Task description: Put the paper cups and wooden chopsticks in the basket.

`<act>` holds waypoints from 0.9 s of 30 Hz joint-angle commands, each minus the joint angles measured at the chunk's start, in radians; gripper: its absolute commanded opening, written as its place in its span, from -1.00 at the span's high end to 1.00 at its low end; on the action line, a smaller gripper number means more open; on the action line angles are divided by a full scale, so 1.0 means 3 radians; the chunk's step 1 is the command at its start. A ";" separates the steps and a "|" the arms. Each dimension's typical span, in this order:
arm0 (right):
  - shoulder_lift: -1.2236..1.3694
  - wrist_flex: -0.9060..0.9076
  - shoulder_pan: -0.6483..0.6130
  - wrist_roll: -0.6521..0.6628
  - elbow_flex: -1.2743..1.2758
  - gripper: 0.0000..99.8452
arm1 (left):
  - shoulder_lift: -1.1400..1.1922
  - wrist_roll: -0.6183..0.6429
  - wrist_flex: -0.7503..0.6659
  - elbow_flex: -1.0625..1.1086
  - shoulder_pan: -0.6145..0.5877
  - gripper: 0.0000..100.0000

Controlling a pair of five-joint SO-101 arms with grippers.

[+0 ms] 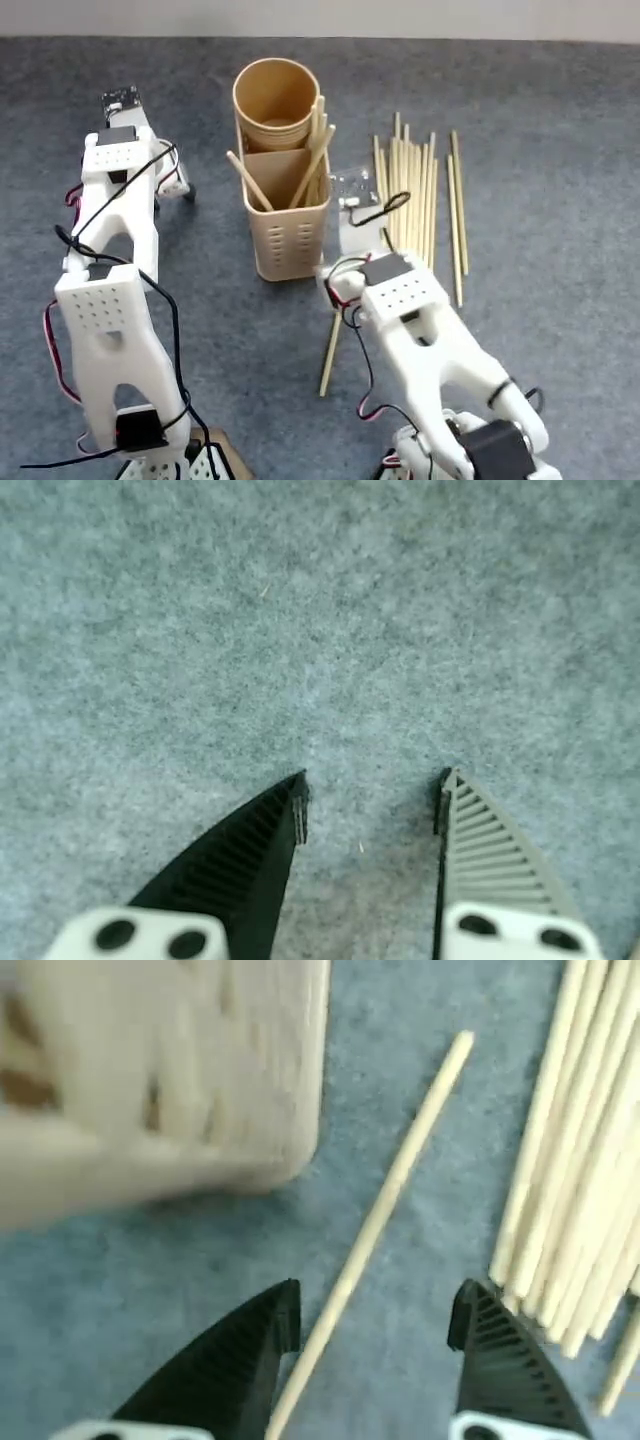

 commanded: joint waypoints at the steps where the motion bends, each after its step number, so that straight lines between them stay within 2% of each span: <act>1: 0.0243 -0.0125 -0.0156 -0.0159 -0.0018 0.53 | 0.0008 -0.0036 -0.0051 -0.0074 0.0064 0.57; 5: 0.0565 -0.0269 -0.0335 -0.0220 -0.0018 0.53 | 0.0008 -0.0036 -0.0051 -0.0074 0.0064 0.57; 9: 0.0760 -0.0258 -0.0340 -0.0215 -0.0038 0.53 | 0.0008 -0.0036 -0.0051 -0.0074 0.0064 0.57; 18: 0.0488 0.0509 -0.0340 -0.0220 -0.0315 0.54 | 0.0008 -0.0036 -0.0051 -0.0084 0.0064 0.57; 25: 0.0003 0.0611 -0.0284 -0.0455 -0.0442 0.79 | 0.0008 -0.0036 -0.0051 -0.0084 0.0064 0.57; 27: -0.0166 0.0601 -0.0182 -0.0455 -0.0448 0.81 | 0.0008 -0.0036 -0.0051 -0.0084 0.0064 0.57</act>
